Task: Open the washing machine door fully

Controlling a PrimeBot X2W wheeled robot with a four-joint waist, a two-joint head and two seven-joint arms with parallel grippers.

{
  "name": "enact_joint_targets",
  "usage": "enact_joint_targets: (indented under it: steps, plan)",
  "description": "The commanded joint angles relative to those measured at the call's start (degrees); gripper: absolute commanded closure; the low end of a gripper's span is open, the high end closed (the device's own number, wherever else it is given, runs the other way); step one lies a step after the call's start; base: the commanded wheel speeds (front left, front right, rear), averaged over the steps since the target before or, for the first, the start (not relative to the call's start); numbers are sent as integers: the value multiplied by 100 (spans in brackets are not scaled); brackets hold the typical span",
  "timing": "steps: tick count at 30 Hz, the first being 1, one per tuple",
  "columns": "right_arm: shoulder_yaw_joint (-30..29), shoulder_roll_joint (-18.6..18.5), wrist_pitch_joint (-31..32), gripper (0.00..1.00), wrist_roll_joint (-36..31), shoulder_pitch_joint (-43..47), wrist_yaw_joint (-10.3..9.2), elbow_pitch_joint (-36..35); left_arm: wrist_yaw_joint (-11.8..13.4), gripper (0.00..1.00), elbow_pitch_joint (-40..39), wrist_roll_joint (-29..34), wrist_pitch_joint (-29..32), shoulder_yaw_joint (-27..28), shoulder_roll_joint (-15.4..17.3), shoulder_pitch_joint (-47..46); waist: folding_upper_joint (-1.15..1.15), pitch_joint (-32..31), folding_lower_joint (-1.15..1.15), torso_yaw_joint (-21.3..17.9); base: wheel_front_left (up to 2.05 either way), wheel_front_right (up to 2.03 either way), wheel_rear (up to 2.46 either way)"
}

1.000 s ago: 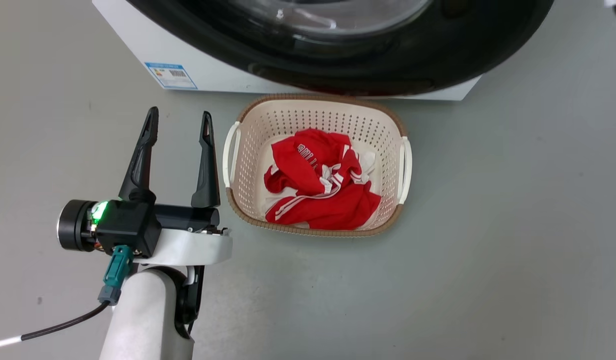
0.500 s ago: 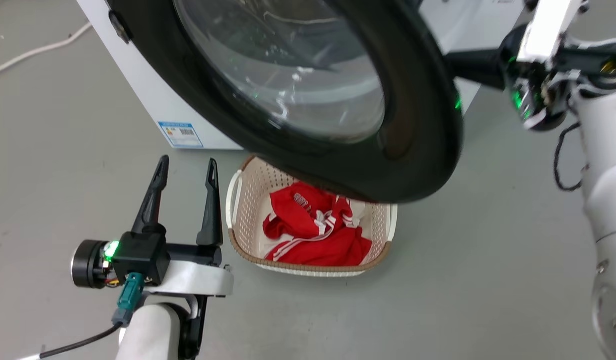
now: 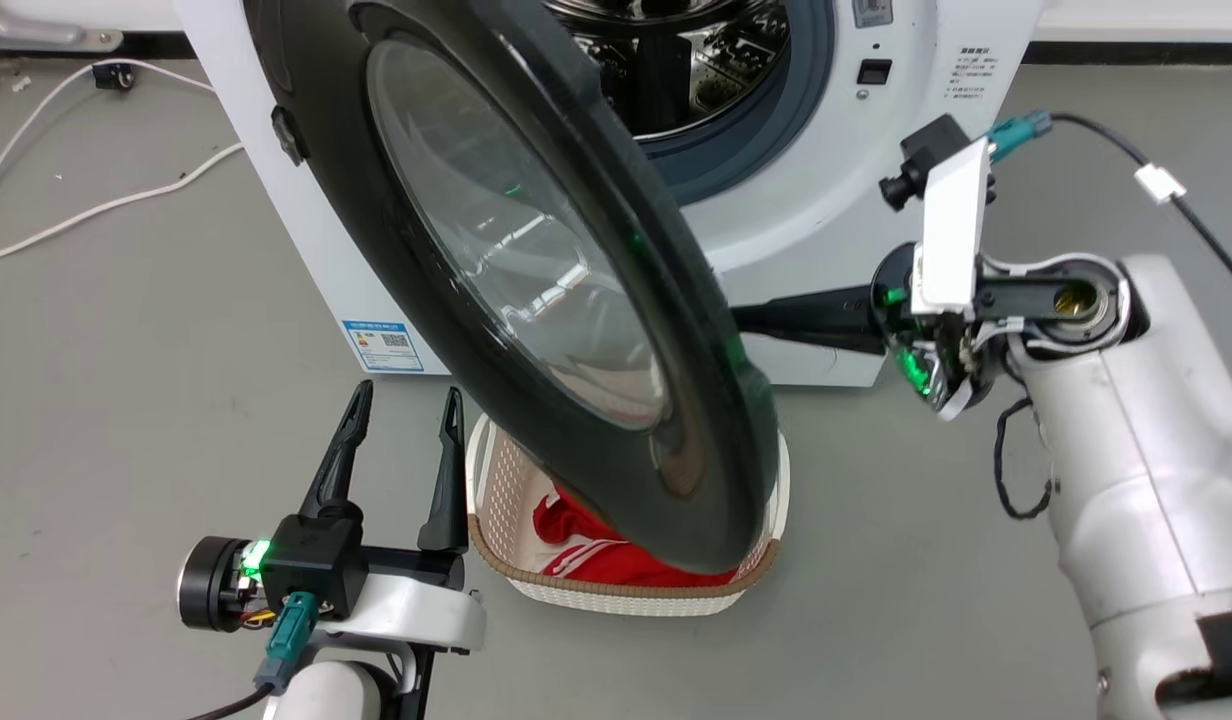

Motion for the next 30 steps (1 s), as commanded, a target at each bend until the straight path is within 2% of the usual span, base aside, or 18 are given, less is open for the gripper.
enact_joint_targets:
  steps: [1, 7, 11, 14, 20, 21, 22, 23, 24, 30]
  plan:
    - [178, 46, 20, 100, 222, 226, 0, -139, 20, 0, 10, -17, -13, -11, -5, 51, 0, -53, 1, 35, 0, 0, 0]
    - [843, 34, -240, 100, 822, 596, -1, -437, 59, 0, 28, -57, -13, 23, -4, 139, 0, -169, 1, 48, 0, 0, 0]
    - [1098, 35, -696, 100, 934, 826, 0, -585, 101, 0, 26, -73, -13, 65, -4, 210, 0, -243, 1, 29, 0, 0, 0]
    - [1059, 32, -1238, 100, 949, 1018, 0, -718, 118, 0, 19, -75, -13, 106, -4, 253, 0, -293, 1, 1, 0, 0, 0]
    - [585, 18, -2475, 100, 1046, 1572, 0, -1126, 135, 0, 24, -81, -13, 196, -4, 334, 0, -398, 1, -76, 0, 0, 0]
    - [471, 3, -2712, 96, 1044, 1690, 0, -1185, 140, 0, 26, -81, -13, 208, -4, 355, 0, -421, 1, -92, 0, 0, 0]
    - [331, -1, -2960, 65, 1060, 1810, -1, -1244, 144, 0, 26, -81, -13, 217, -4, 374, 0, -440, 1, -104, 0, 0, 0]
    - [193, -17, -3238, 50, 1042, 1921, 0, -1339, 153, 0, 28, -82, -13, 225, -4, 387, 0, -460, 1, -113, 0, 0, 0]
    - [56, -35, -3510, 0, 998, 2053, 0, -1422, 162, 0, 36, -83, -13, 231, -4, 400, 0, -486, 1, -122, 0, 0, 0]
    - [-412, -96, -4924, 0, 566, 3118, 0, -2001, 172, 0, 59, -101, -13, 282, -4, 564, 0, -651, 1, -196, 0, 0, 0]
